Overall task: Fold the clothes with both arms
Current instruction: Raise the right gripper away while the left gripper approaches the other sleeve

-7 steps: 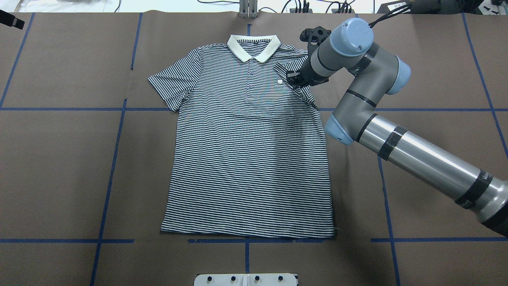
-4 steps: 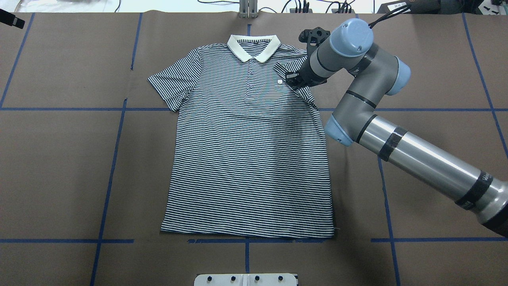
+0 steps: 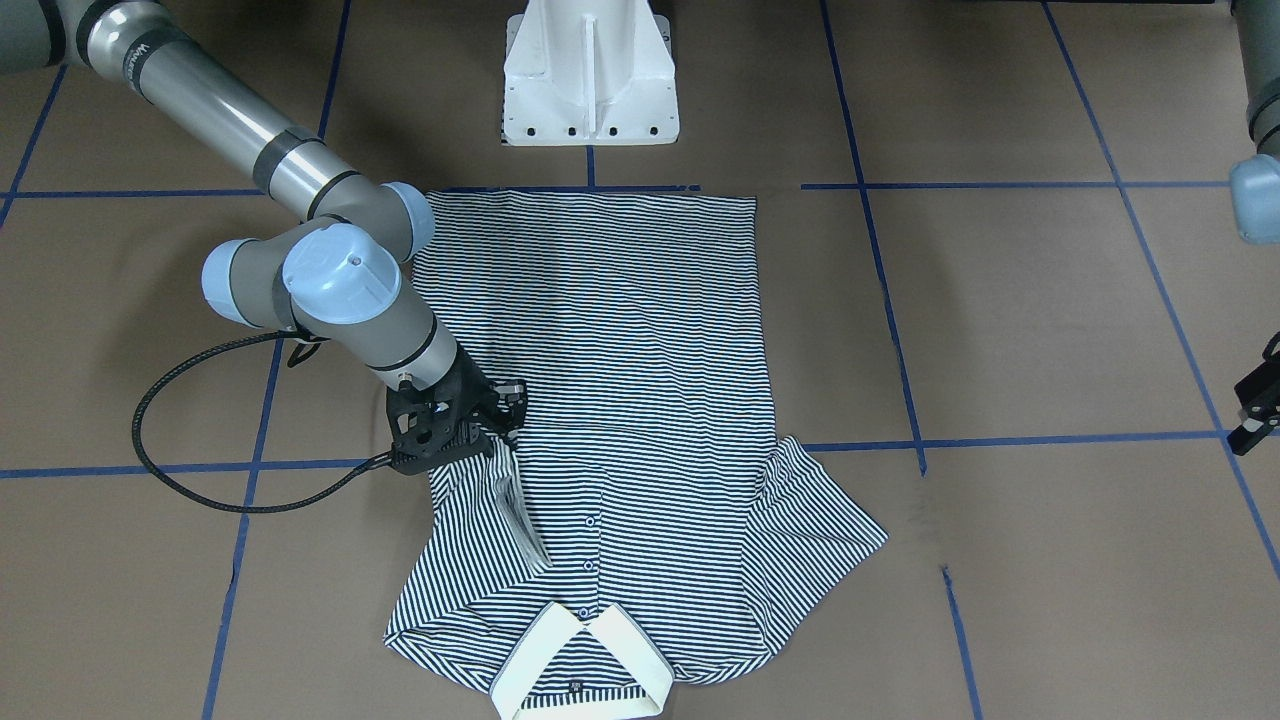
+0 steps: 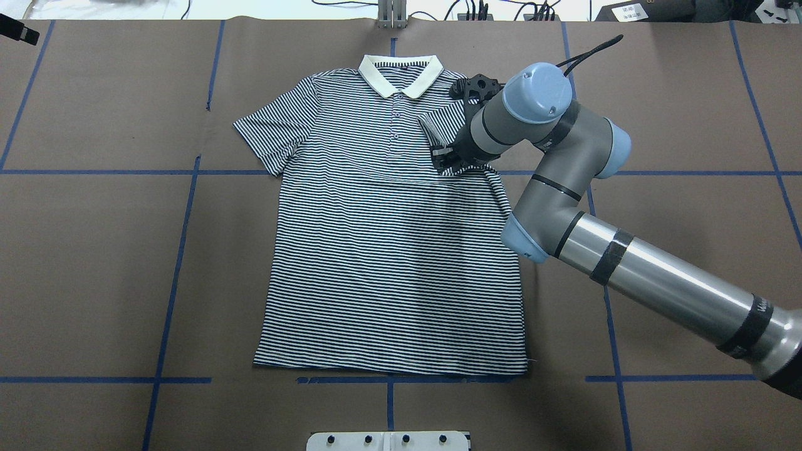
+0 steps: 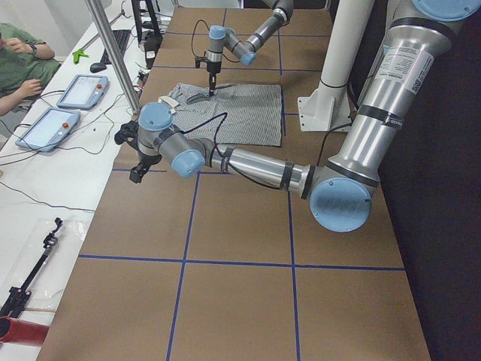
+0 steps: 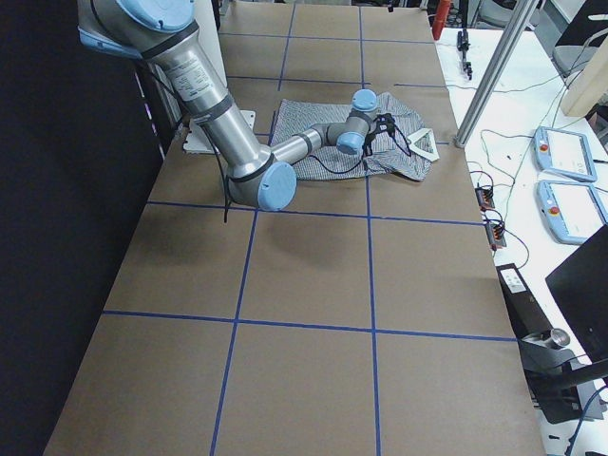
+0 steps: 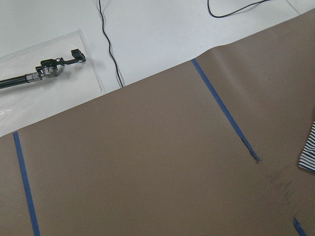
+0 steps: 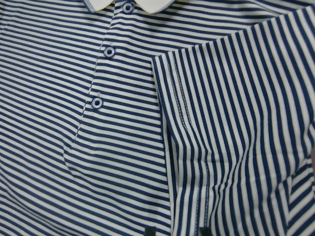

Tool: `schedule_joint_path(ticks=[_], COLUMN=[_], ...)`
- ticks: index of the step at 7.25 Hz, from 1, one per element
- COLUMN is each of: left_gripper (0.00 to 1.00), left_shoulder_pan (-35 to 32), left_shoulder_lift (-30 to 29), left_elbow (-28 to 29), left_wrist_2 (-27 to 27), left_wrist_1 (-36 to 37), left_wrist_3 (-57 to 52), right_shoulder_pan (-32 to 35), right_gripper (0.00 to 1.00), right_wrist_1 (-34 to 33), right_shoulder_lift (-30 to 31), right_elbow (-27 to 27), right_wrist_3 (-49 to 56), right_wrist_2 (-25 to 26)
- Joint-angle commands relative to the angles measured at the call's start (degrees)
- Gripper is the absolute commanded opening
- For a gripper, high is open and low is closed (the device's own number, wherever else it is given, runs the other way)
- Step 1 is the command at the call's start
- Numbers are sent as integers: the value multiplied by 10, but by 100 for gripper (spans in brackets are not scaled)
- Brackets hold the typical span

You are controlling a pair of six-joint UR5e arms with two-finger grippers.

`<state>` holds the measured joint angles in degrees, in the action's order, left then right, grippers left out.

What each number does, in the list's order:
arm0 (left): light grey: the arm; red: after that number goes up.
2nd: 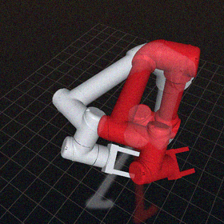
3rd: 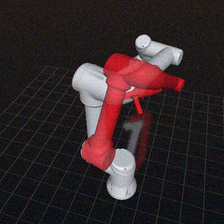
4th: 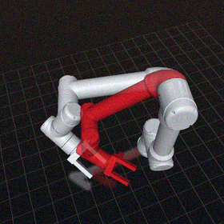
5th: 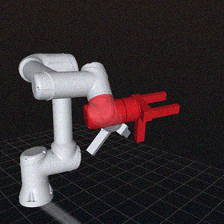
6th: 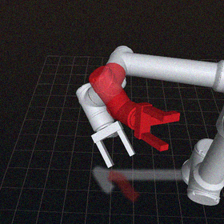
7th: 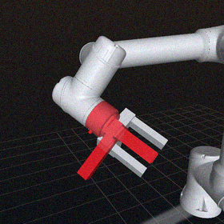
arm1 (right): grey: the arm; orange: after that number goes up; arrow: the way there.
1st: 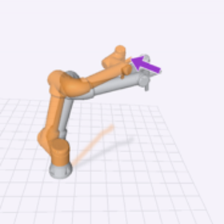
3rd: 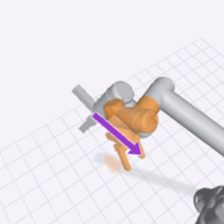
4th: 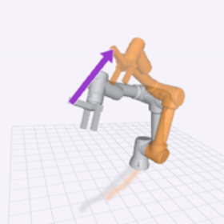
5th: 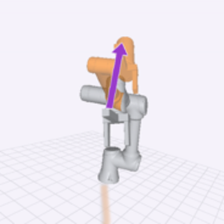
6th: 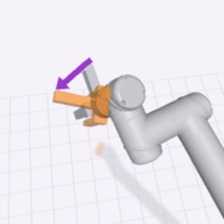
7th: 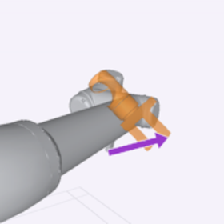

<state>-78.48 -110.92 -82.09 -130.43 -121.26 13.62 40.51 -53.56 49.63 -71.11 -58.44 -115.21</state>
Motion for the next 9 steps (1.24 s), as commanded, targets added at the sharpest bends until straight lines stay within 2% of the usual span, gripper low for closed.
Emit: schedule_joint_path(ticks=[1, 3, 4, 5, 6, 7, 8, 9], left_gripper=[100, 100, 100, 100, 100, 100, 100, 100], left_shoulder_pan=[0, 2, 10, 56, 113, 156, 188, 223], left_shoulder_lift=[0, -8, -24, -37, -49, -59, -69, -83], left_elbow=[0, 4, 12, 11, 11, 11, 12, 17], left_wrist_2=[0, 2, 3, 18, 92, 132, 156, 203], left_wrist_1=[0, 0, -2, -1, -3, -6, -6, -10], left_wrist_3=[1, 40, 136, 228, 291, 341, 374, 398], right_shoulder_pan=[-6, 5, 34, 48, 68, 77, 102, 115], right_gripper=[100, 100, 100, 100, 100, 100, 100, 100], right_wrist_1=[-1, -21, -104, -218, -301, -327, -362, -464], right_shoulder_lift=[-1, -7, -29, -48, -40, 7, 15, -11], right_elbow=[-4, -15, -16, -30, -73, -129, -156, -171], right_wrist_3=[0, 1, 6, 54, 93, 102, 105, 194], right_wrist_2=[7, 5, -4, -1, 10, 18, 11, 20])
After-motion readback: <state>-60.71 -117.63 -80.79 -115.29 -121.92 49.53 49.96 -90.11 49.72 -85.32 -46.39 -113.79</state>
